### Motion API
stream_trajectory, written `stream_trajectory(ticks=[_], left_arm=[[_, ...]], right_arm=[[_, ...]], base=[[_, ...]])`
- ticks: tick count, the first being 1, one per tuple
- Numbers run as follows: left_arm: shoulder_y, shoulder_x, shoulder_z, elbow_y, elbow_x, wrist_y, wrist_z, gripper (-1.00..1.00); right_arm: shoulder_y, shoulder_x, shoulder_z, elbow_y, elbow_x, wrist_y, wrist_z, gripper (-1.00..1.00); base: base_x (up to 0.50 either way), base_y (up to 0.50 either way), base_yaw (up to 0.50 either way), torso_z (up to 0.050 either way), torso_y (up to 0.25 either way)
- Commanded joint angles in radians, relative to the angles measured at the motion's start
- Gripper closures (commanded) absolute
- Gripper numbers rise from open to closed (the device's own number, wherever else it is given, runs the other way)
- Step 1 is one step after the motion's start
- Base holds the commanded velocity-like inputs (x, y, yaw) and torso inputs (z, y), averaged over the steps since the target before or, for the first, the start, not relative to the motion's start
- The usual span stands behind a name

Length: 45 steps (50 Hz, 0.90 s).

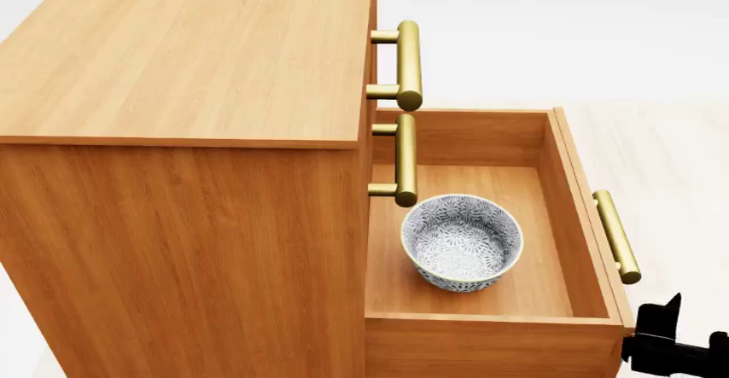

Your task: Put the bowl in the bottom drawer of the cabinet and close it.

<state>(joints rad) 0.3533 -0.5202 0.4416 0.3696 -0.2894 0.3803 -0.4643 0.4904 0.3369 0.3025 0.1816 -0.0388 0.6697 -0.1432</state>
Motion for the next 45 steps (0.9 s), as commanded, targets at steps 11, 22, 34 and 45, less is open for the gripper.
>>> stream_trajectory(ticks=[11,22,34,45], left_arm=[[-0.002,-0.002,0.001,0.006,-0.004,-0.005,-0.004,-1.0],[-0.002,-0.003,0.001,0.005,-0.006,-0.004,-0.005,-1.0],[-0.001,-0.004,0.002,0.004,-0.007,-0.001,-0.006,-1.0],[-0.003,-0.003,0.003,-0.004,-0.007,0.005,-0.004,-1.0]], right_arm=[[0.004,-0.019,-0.039,0.019,0.0,-0.01,-0.004,-1.0],[0.005,-0.027,-0.042,0.024,0.014,0.0,-0.012,-1.0],[0.003,-0.038,-0.019,-0.015,0.083,0.062,-0.078,-1.0],[0.0,-0.04,-0.022,-0.017,0.096,0.063,-0.088,-1.0]], base=[[0.0,0.0,0.0,0.0,0.0],[0.0,0.0,0.0,0.0,0.0],[0.0,0.0,0.0,0.0,0.0],[0.0,0.0,0.0,0.0,0.0]])
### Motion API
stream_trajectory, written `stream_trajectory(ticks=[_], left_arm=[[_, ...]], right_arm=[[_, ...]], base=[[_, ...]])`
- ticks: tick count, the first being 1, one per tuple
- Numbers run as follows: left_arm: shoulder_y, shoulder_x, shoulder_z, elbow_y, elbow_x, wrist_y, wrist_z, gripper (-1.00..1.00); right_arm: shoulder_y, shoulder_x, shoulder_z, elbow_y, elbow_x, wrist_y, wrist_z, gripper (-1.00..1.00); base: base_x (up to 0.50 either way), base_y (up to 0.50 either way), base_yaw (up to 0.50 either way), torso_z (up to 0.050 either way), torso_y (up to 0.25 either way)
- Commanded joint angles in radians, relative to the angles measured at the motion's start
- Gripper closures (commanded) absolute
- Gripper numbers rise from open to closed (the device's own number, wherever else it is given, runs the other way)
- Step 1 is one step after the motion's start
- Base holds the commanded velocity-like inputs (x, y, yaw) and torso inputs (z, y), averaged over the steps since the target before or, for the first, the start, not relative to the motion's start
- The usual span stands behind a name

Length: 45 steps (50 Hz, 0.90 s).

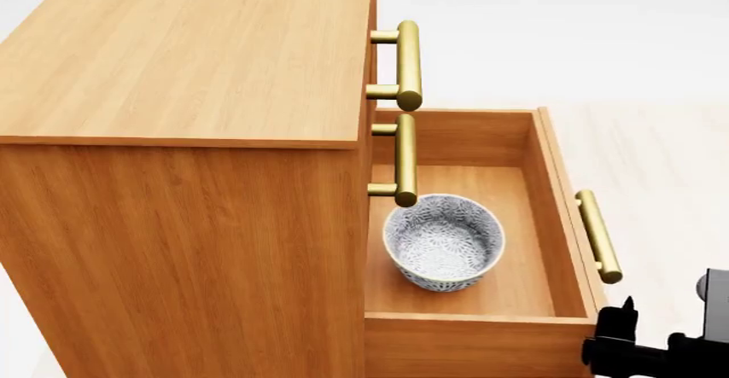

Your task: Put the bowl in the bottom drawer of the cabinet and close it.

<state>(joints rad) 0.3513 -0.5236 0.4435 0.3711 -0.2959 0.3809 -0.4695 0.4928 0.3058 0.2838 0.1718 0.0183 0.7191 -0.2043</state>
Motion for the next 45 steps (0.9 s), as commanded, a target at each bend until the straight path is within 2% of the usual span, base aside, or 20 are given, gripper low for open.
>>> stream_trajectory(ticks=[1,45], left_arm=[[-0.001,0.0,0.001,-0.005,-0.001,0.004,0.001,-1.0],[-0.002,-0.003,0.005,-0.003,-0.001,0.007,-0.003,-1.0]], right_arm=[[-0.002,-0.01,-0.005,-0.006,0.038,0.011,-0.026,-1.0],[0.048,-0.054,-0.076,0.008,0.045,0.01,-0.014,-1.0]], base=[[0.0,0.0,0.0,0.0,0.0],[0.0,0.0,0.0,0.0,0.0]])
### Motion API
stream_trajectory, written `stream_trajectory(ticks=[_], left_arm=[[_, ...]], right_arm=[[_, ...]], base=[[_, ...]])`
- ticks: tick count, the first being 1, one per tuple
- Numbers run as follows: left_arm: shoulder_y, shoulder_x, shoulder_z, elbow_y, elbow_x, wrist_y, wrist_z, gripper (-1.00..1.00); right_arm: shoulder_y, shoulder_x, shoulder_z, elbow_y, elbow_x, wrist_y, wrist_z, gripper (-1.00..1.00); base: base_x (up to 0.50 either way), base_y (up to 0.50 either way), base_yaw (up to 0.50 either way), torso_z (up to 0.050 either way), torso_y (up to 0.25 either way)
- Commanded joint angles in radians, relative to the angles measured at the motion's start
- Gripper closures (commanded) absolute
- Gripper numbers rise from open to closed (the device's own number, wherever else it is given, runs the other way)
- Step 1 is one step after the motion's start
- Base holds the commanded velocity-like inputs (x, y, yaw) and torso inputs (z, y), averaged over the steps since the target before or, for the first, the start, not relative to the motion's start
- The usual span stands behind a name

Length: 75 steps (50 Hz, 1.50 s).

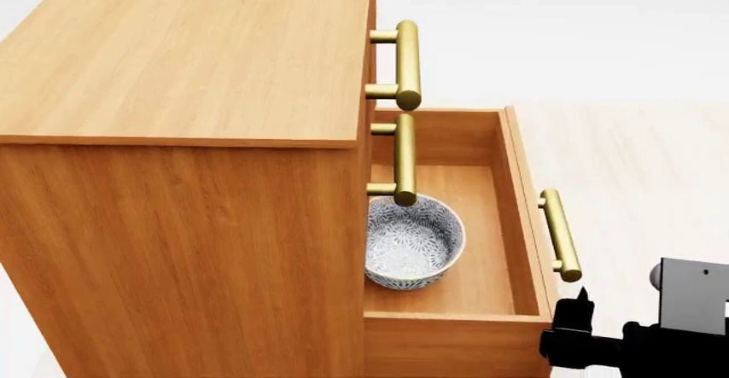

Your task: Put the bowl in the bottom drawer of the cabinet and close it.

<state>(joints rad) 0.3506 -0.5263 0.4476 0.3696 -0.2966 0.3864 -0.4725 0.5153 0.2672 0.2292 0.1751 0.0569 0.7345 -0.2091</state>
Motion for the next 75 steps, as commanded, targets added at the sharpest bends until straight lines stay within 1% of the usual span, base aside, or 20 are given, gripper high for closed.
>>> stream_trajectory(ticks=[1,31,75], left_arm=[[-0.001,0.0,0.001,-0.001,-0.001,0.001,0.0,-1.0],[-0.003,-0.003,0.002,-0.001,-0.009,0.004,-0.002,-1.0],[-0.006,-0.003,0.007,-0.006,-0.012,0.011,-0.004,-1.0]], right_arm=[[0.029,-0.016,-0.021,0.009,0.008,-0.004,-0.008,-1.0],[0.015,-0.051,-0.061,0.062,0.011,-0.054,0.004,-1.0],[0.053,-0.106,-0.107,0.121,0.035,-0.087,0.03,-1.0]], base=[[0.0,0.0,0.0,0.0,0.0],[0.0,0.0,0.0,0.0,0.0],[0.0,0.0,0.0,0.0,0.0]])
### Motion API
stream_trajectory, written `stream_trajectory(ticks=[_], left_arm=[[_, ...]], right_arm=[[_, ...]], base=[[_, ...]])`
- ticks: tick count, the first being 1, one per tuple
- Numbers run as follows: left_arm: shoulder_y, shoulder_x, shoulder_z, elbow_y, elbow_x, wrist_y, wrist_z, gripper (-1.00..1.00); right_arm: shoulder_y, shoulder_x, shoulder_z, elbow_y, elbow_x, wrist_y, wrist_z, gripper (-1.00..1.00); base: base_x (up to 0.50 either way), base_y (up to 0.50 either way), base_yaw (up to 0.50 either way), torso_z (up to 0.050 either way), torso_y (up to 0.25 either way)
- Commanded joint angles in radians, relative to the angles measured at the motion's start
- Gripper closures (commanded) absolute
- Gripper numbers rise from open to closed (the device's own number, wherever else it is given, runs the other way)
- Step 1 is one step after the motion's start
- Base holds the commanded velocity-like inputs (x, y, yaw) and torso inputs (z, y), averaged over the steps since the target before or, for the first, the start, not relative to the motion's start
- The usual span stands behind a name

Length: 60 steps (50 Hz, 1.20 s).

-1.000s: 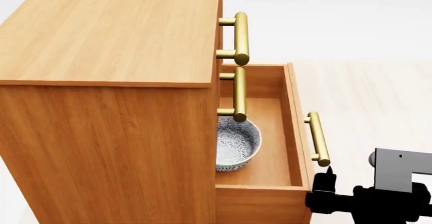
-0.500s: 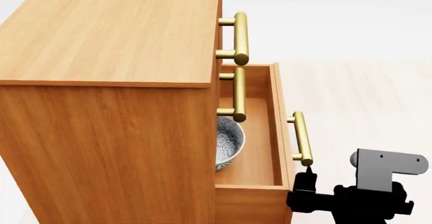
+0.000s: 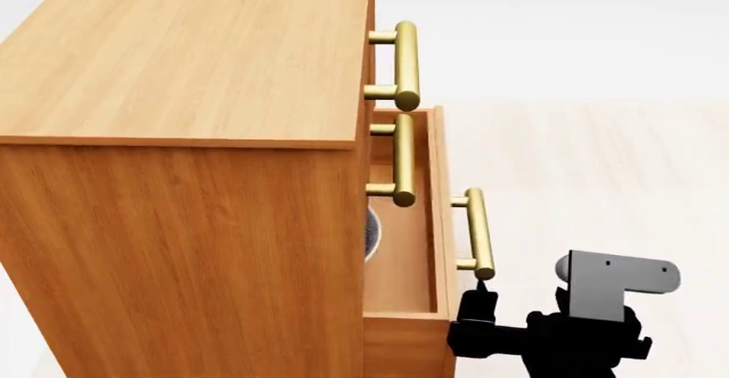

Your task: Put the bowl in the bottom drawer of the cabinet and close it.

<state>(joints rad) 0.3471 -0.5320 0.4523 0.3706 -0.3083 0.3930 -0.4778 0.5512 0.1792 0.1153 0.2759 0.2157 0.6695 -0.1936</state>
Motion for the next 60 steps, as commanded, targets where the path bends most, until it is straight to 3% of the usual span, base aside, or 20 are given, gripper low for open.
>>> stream_trajectory(ticks=[1,60], left_arm=[[-0.003,0.003,0.002,-0.007,0.0,0.004,0.001,-1.0],[-0.005,-0.004,0.006,-0.002,-0.002,0.002,-0.007,-1.0]], right_arm=[[0.018,-0.018,0.006,0.024,-0.124,-0.024,0.015,-1.0],[0.033,-0.064,-0.07,0.073,-0.086,-0.051,0.041,-1.0]], base=[[0.01,0.0,0.0,0.0,0.0],[0.0,0.0,0.0,-0.001,0.0]])
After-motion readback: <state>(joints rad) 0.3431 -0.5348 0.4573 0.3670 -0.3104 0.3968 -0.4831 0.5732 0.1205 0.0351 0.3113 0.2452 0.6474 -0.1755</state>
